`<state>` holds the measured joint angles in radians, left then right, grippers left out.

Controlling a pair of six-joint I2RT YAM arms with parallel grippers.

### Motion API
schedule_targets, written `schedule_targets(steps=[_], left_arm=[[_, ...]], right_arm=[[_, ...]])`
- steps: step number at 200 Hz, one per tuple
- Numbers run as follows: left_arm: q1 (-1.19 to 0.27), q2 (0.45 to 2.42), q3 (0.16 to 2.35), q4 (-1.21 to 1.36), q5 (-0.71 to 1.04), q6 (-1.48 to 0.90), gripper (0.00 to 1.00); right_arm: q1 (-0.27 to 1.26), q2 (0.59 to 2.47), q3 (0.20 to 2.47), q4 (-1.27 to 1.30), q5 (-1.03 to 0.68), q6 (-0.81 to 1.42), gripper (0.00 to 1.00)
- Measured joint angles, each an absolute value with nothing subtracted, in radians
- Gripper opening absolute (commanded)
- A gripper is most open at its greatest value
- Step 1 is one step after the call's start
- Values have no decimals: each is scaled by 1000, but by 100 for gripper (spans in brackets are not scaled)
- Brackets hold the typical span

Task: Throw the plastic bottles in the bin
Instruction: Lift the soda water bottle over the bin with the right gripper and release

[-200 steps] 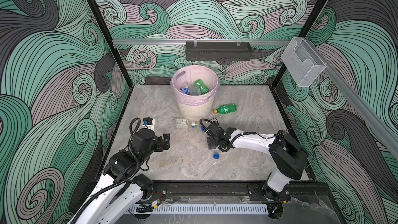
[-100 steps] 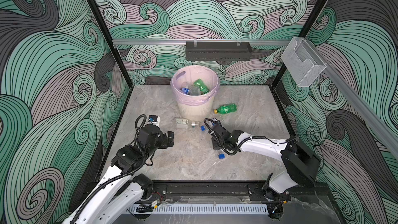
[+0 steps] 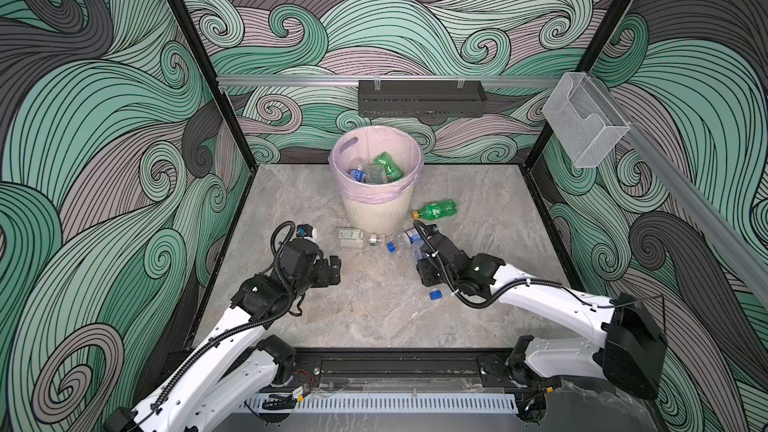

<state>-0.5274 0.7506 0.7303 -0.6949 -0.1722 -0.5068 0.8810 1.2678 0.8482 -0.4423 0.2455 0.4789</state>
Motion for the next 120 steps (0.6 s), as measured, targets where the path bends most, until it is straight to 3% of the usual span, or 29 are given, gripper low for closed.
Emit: schedule_targets(steps=[44,77,108,120], left_arm=[[-527,751,730,-685,-171,-508,95],[-527,751,730,-675,-163,-508,95],[-527,751,730,-677,-149,-508,95],[-527,750,730,-677,-146,-508,96]], right_arm=[[822,1215,952,-491,195,401,52],[765,1317,1369,-498,79,310,55],[703,1574,1875,-449,-6,271,84],[678,1688,2045,-435,-8,267,90]])
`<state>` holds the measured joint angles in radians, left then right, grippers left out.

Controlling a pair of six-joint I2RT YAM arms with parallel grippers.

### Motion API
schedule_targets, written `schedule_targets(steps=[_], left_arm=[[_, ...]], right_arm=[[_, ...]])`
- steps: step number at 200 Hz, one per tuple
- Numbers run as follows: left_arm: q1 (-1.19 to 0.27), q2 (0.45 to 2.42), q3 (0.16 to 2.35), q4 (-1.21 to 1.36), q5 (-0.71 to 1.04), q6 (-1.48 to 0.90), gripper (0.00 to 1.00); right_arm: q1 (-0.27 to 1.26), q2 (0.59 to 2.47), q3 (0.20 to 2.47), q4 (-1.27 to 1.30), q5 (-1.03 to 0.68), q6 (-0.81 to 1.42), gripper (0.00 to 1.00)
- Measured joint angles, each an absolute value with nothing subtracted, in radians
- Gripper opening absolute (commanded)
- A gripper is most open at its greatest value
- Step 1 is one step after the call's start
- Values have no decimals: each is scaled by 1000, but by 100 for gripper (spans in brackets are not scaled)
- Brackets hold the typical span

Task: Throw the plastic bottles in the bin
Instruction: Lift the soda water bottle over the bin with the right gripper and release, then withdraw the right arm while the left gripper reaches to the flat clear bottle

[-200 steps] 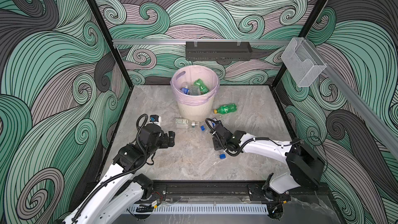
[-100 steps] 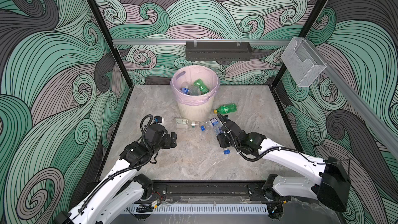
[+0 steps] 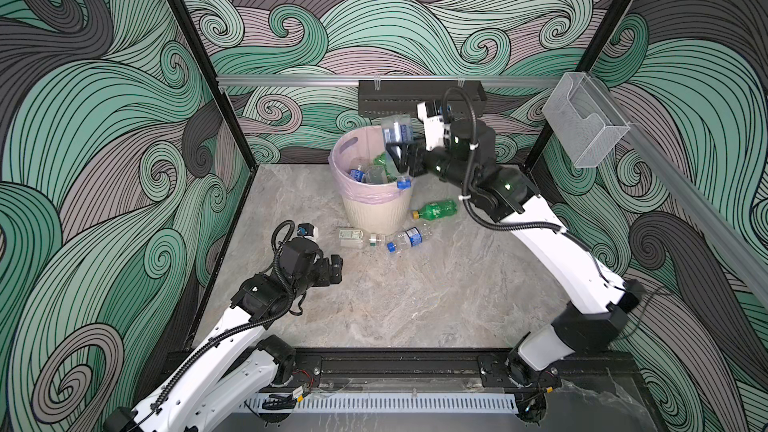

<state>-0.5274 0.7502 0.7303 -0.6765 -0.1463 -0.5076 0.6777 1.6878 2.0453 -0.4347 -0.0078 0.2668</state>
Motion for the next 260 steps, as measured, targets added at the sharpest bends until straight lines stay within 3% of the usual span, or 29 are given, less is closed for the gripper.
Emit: schedule_targets(steps=[29,53,98,130,162,200,260], left_arm=[[-527,750,730,-677,-145,-512,97],[-527,752,730,-674,-145,-524,98],[-527,843,730,-622,-143,-538,98],[-527,966,733,-579,-152,-569,99],[-527,1092,775,-554,-217,-700,99],[-524,1223,789,-466,-281,-894,99],[-518,1417,844,-335,-307,-1114,98]], right_arm=[[640,1926,2338,-514,6,241,93],[637,1926,2232,-566,17,217,94],[642,1513,1558,-408,19,205,99],[641,1224,1265,-290,33,213,99],[638,1061,1024,-251,79,232,100],[626,939,805,-266,113,275,100],[617,806,685,-268,137,355,99]])
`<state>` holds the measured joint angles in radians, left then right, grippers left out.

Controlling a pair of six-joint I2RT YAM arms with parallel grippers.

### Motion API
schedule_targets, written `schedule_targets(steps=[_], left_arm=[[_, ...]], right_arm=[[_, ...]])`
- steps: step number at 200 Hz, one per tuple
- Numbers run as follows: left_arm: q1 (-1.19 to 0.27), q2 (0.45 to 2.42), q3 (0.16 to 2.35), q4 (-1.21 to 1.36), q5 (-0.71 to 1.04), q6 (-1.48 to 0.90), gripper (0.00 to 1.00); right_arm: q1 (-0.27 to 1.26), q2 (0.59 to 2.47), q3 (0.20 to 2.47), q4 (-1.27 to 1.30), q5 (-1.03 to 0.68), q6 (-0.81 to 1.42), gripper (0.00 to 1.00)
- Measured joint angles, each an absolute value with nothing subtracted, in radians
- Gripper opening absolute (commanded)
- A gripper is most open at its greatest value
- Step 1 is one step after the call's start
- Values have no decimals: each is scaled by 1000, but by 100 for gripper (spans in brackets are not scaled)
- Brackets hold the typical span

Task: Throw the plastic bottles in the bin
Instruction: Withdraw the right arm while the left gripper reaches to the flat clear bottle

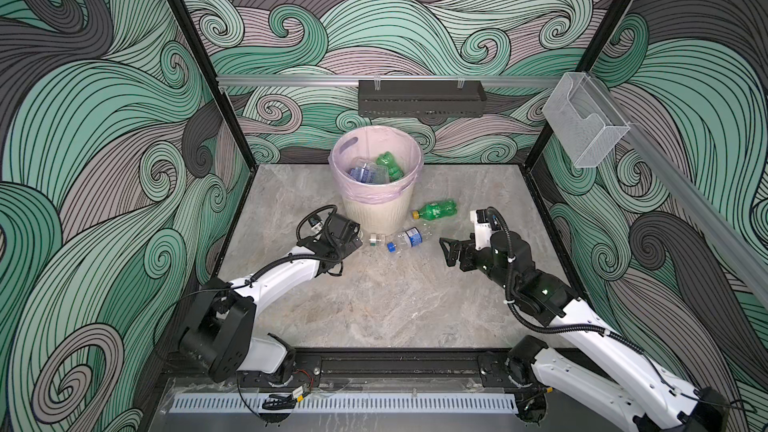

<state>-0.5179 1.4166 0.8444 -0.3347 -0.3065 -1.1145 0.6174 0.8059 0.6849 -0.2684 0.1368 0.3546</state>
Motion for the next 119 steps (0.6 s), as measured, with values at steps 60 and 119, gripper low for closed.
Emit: schedule_targets(steps=[60,119], left_arm=[[-485,1520,869,-269,-335,-1287,98],[-483,1614,892,-246,-333,-1368,98]], right_arm=[[617,755,658,-281,147,382,98],[614,720,598,-258,150,436,97]])
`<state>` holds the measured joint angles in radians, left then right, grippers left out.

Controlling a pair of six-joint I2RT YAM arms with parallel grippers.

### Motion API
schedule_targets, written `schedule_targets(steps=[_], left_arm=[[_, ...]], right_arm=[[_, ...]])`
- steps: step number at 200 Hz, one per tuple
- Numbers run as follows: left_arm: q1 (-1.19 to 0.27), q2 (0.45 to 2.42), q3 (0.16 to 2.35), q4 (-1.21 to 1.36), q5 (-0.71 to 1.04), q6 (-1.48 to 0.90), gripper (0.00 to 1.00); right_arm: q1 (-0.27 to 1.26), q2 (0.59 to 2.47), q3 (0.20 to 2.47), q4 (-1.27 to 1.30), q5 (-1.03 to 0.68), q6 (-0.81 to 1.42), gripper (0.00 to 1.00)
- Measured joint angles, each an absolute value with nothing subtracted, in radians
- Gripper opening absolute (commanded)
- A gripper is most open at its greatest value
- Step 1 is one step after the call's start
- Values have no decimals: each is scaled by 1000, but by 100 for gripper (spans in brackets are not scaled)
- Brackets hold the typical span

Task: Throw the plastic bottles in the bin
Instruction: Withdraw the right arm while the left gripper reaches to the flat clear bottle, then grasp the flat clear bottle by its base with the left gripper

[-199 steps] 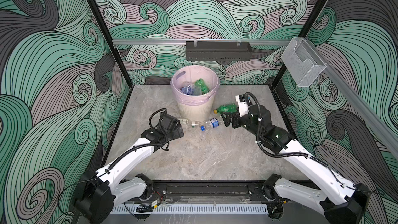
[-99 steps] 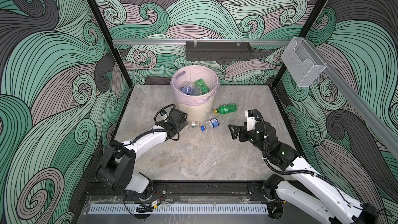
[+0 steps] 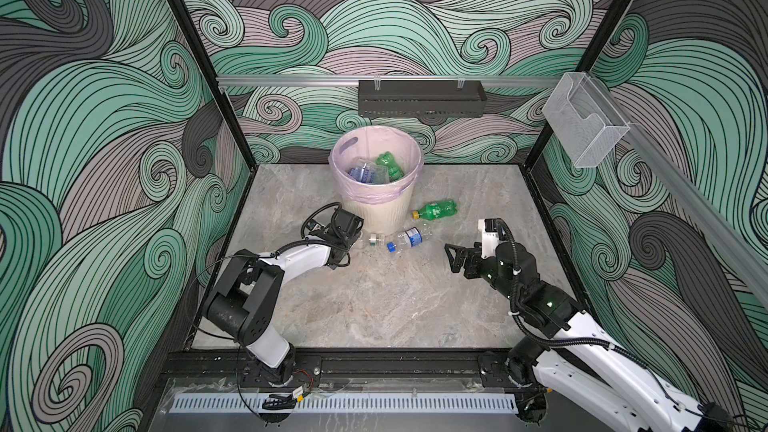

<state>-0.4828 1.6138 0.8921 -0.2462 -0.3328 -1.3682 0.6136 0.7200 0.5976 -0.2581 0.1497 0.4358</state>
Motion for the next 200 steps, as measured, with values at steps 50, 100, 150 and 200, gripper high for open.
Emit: schedule_targets(steps=[50,100,150,200], left_arm=[[-462,1659,902,-185,-300,-1422,98],[-438,1685,902,-139,-253,-1445,96],[-368,1658,846,-103,-141,-1415,84],[-347,1576,773,-156,-83,-1301,67]], right_arm=[[613,722,593,-254,144,455,97],[613,725,575,-250,132,471,97],[613,723,569,-248,130,480,97],[613,727,552,-249,130,485,97]])
